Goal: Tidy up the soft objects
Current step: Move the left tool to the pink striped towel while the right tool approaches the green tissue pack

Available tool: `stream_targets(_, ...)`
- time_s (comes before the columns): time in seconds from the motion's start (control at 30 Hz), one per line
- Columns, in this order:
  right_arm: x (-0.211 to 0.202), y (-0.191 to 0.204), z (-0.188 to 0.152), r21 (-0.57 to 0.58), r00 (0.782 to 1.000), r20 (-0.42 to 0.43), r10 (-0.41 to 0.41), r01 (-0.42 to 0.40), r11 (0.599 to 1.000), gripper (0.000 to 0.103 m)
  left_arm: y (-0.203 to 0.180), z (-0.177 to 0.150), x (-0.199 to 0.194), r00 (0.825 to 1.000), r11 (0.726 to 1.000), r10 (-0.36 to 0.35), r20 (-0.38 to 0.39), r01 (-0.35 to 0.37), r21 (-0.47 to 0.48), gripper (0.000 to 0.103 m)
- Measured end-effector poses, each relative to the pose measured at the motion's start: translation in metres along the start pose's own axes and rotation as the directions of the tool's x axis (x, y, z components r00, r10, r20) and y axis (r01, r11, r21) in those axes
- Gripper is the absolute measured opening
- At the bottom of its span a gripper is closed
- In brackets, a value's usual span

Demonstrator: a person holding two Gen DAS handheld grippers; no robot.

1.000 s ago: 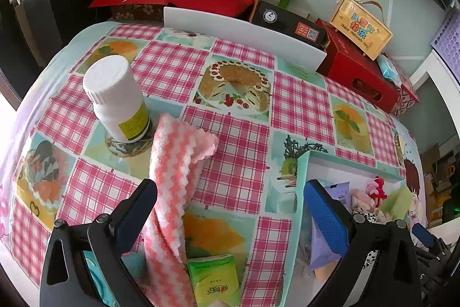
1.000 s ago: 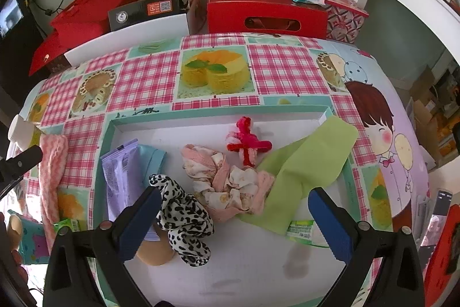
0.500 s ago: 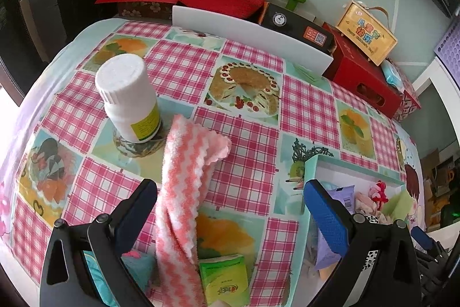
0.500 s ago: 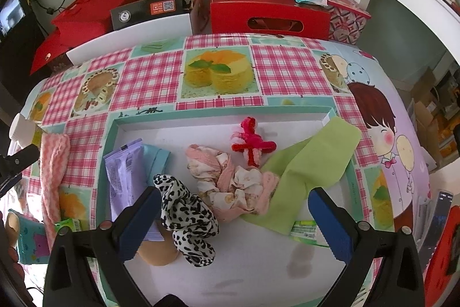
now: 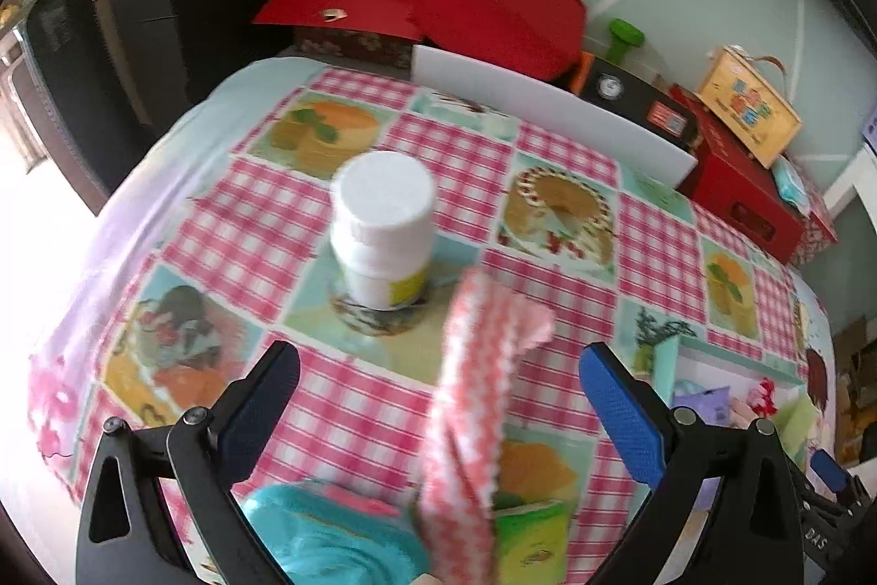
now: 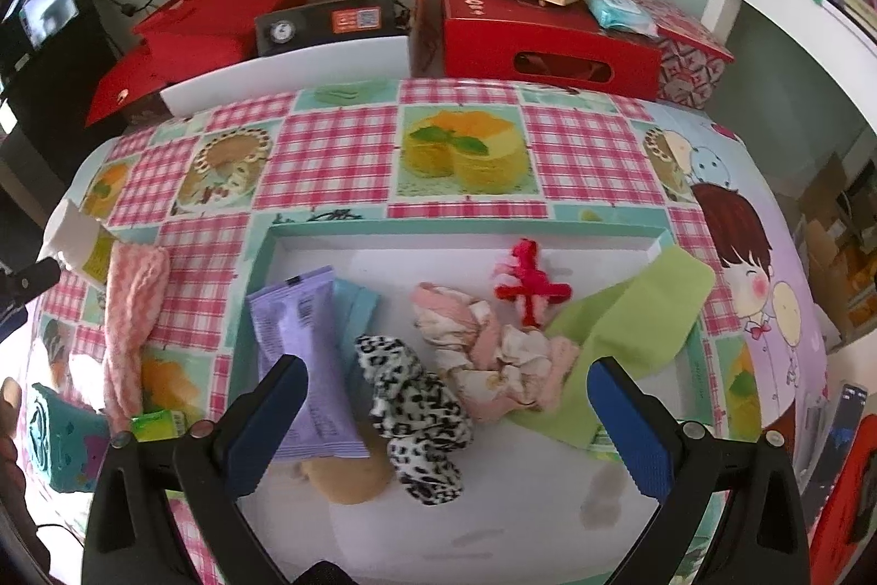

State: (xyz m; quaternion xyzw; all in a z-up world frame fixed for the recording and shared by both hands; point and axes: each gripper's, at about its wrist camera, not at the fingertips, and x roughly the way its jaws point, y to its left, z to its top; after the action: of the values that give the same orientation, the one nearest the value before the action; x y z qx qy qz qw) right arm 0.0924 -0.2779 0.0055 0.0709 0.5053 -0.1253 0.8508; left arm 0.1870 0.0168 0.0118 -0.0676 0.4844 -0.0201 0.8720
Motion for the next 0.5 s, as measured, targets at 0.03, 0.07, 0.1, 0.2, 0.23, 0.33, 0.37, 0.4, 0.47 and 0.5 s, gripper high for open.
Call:
stream_targets(0.03,0.0,0.004,0.0,-0.01,1.0,-0.001,0.003,-0.003,1.0,0.103,0.003,0.0,0.0,1.0,1.0,0.011,0.001,-0.011,-0.004,0.101)
stream_targets(0.07,0.001,0.007,0.0,-0.019,1.0,-0.002,0.006,-0.006,1.0,0.103,0.007,0.0,0.001,1.0,1.0,0.025,0.002,-0.025,-0.009,0.101)
stream_targets(0.1,0.001,0.013,0.0,-0.029,1.0,-0.003,0.011,-0.011,1.0,0.103,0.009,0.001,0.001,1.0,0.999,0.03,0.003,-0.03,-0.012,0.102)
stream_targets(0.2,0.0,0.026,0.0,-0.056,0.999,0.0,0.035,-0.035,0.998,0.103,0.014,0.001,-0.001,0.999,0.999,0.039,0.011,-0.039,-0.021,0.101)
stream_targets(0.23,-0.001,0.03,0.0,-0.064,0.999,0.0,0.042,-0.042,0.997,0.103,0.015,0.002,-0.002,0.999,0.999,0.043,0.014,-0.043,-0.022,0.102)
stream_targets(0.33,-0.001,0.046,-0.001,-0.094,0.998,0.001,0.068,-0.068,0.993,0.103,0.019,0.003,-0.003,0.998,0.998,0.058,0.021,-0.058,-0.022,0.102)
stream_targets(0.37,-0.002,0.051,-0.001,-0.103,0.997,0.001,0.077,-0.077,0.992,0.103,0.022,0.004,-0.003,0.998,0.998,0.058,0.02,-0.057,-0.024,0.102)
stream_targets(0.4,-0.002,0.058,-0.002,-0.115,0.996,0.0,0.089,-0.089,0.989,0.103,0.023,0.004,-0.003,0.998,0.998,0.057,0.02,-0.057,-0.026,0.102)
stream_targets(0.47,-0.002,0.067,-0.003,-0.131,0.995,-0.001,0.103,-0.103,0.986,0.103,0.027,0.005,-0.003,0.998,0.998,0.059,0.017,-0.058,-0.029,0.102)
stream_targets(0.5,-0.002,0.072,-0.004,-0.143,0.994,-0.003,0.11,-0.109,0.984,0.103,0.029,0.005,-0.003,0.998,0.998,0.063,0.015,-0.063,-0.029,0.101)
